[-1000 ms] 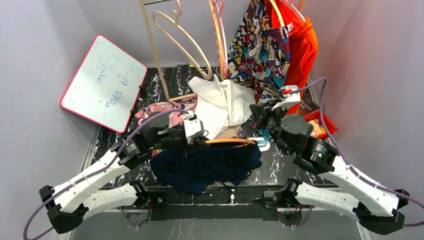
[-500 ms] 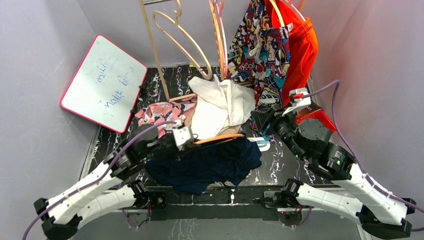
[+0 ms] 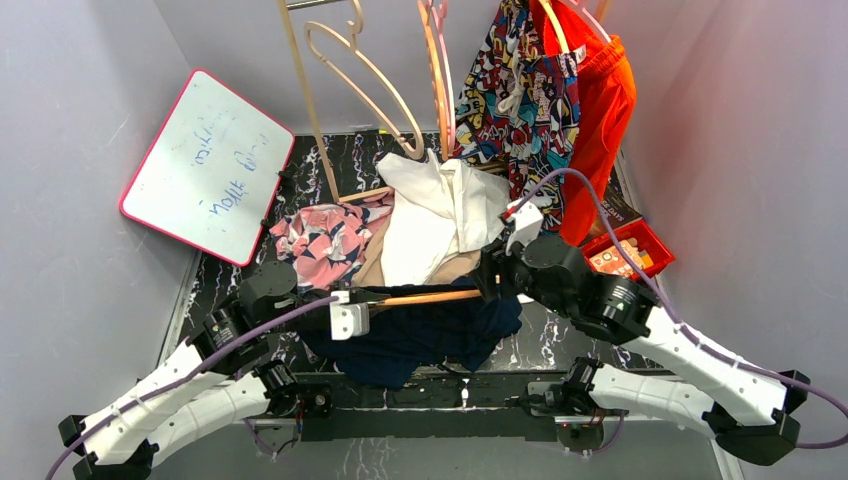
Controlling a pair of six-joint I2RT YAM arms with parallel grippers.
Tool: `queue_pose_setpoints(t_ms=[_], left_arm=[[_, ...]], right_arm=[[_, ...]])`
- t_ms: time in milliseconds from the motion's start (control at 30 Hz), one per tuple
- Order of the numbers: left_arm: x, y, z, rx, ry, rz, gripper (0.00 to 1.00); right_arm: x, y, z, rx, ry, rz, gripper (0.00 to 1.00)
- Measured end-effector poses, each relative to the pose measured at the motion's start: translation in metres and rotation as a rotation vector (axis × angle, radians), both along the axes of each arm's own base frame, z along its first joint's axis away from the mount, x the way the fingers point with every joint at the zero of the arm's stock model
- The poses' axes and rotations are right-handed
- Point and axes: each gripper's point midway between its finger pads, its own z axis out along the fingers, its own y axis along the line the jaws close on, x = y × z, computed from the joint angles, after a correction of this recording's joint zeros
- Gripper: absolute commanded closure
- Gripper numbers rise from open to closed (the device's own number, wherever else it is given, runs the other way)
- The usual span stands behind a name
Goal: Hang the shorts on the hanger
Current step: Hang the shorts on the hanger.
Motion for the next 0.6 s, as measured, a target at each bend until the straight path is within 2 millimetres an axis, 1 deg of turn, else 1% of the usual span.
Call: queue_pose_setpoints(t_ms=[67,133,300,367,600], left_arm=[[0.001,0.002,-0.003,0.026,-0.044,-0.010,1.00],[0.003,0.003,-0.004,0.045,-0.091,-0.021,1.00],[0.004,0.006,-0.011,0.108,-0.171,-0.059,1.00],[0.004,0.006,-0.010,0.120,-0.183,-0.072,1.00],[-0.006,0.010,-0.010,0.124,-0.192,-0.111,1.00]], right_arm=[[-0.003,0.005,-0.012,-0.036,0.036,0.026,0.33],[-0.007,0.008,-0.019,-0.060,0.065,0.052,0.32],[-0.015,0.022,-0.028,-0.080,0.114,0.133,0.32],[-0.017,0.026,-0.030,-0.090,0.123,0.160,0.32],[-0.017,0.049,-0.031,-0.135,0.145,0.284,0.32]])
